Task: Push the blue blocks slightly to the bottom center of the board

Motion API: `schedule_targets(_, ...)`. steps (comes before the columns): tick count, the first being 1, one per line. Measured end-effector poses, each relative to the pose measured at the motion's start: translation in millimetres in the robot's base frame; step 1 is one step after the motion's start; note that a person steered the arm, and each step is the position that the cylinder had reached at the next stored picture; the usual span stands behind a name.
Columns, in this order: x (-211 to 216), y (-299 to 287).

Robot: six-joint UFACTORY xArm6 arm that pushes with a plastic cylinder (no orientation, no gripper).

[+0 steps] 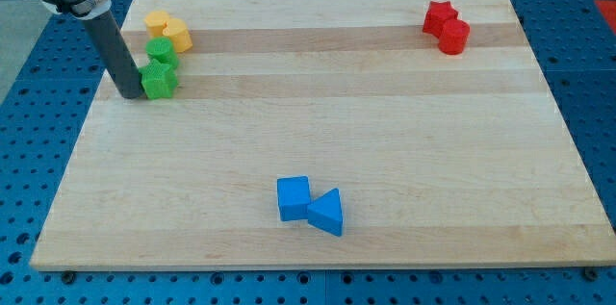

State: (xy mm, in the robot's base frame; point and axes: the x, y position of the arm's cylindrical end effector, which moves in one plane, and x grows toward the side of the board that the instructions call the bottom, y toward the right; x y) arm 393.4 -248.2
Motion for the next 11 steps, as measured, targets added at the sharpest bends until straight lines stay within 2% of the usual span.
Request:
schedule_targets(1, 0, 0)
schedule_targets(2, -19, 0)
schedule_targets(4, -10, 0)
schedule_targets(5, 46, 28)
schedule_targets(6, 108, 85)
schedule_targets(7, 154, 169)
schedule_targets(8, 155, 224)
schedule_targets(10, 155, 226)
schedule_targets(11, 171, 213)
